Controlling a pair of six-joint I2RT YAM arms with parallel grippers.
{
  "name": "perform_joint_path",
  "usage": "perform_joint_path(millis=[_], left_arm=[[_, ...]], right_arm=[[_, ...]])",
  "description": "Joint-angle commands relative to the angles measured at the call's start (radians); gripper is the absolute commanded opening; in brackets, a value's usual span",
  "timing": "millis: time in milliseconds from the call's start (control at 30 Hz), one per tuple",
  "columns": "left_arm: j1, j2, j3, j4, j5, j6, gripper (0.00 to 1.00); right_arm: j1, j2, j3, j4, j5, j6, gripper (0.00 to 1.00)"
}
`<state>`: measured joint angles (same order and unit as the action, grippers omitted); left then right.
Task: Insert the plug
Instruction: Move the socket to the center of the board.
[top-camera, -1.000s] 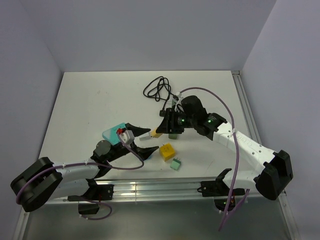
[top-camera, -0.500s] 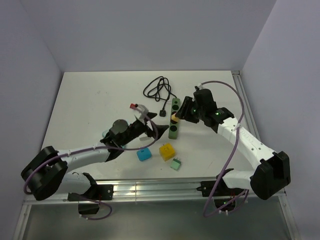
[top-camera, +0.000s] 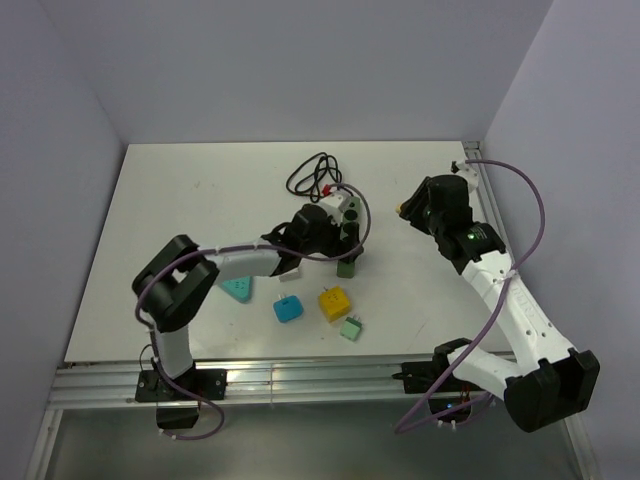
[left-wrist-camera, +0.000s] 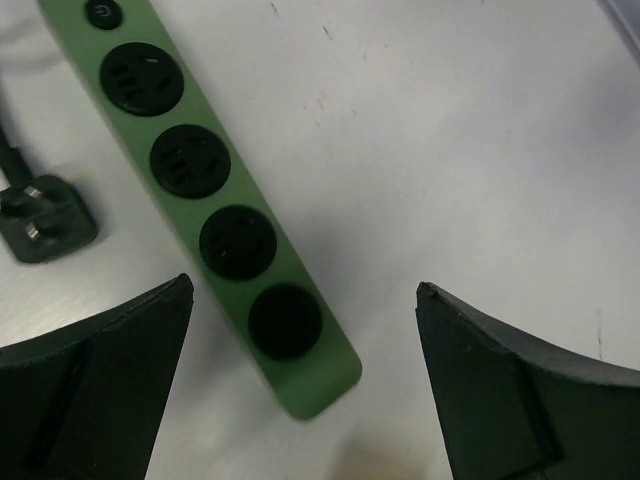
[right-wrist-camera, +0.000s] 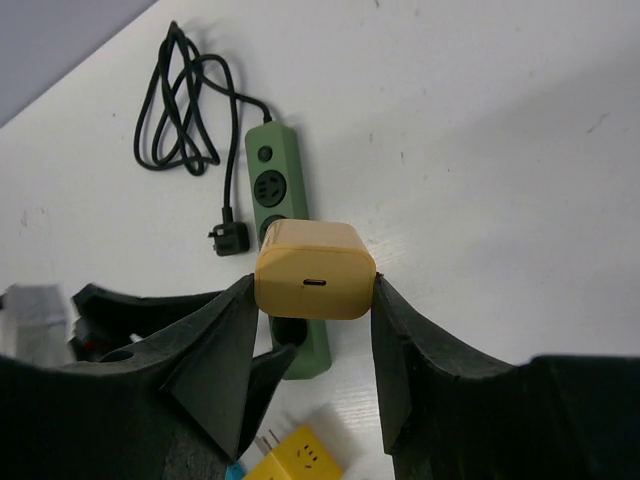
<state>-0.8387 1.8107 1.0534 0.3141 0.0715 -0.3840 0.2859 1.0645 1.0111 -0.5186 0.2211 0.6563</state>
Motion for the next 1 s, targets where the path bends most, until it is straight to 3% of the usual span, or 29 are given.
perform_joint_path(millis=[0, 233, 433, 800, 967], left_arm=[[-0.005, 0.116, 0.175, -0.171, 0.039, -0.019, 0.99], [-0.005, 0.24, 0.342, -0.347, -0.03, -0.049, 0.99], [-0.005, 0.236, 0.304, -0.34, -0.067, -0.07, 0.98], [-0.019, 0.251, 0.323, -0.426, -0.134, -0.069, 0.86], [-0.027, 0.231, 0.255, -0.367, -0.046, -0.039, 0.75]], right_arm=[[-0.034, -0.034, 0.014, 0.017, 0.04, -0.01, 0.19], [-0.08, -0.052, -0.043, 0.045, -0.023, -0.027, 0.19], [-0.09, -0.063, -0.077, 0.069, -0.054, -0.032, 0.19], [-0.094, -0.057, -0.091, 0.089, -0.068, -0.032, 0.19], [-0.099, -0.044, -0.091, 0.103, -0.094, -0.044, 0.18]])
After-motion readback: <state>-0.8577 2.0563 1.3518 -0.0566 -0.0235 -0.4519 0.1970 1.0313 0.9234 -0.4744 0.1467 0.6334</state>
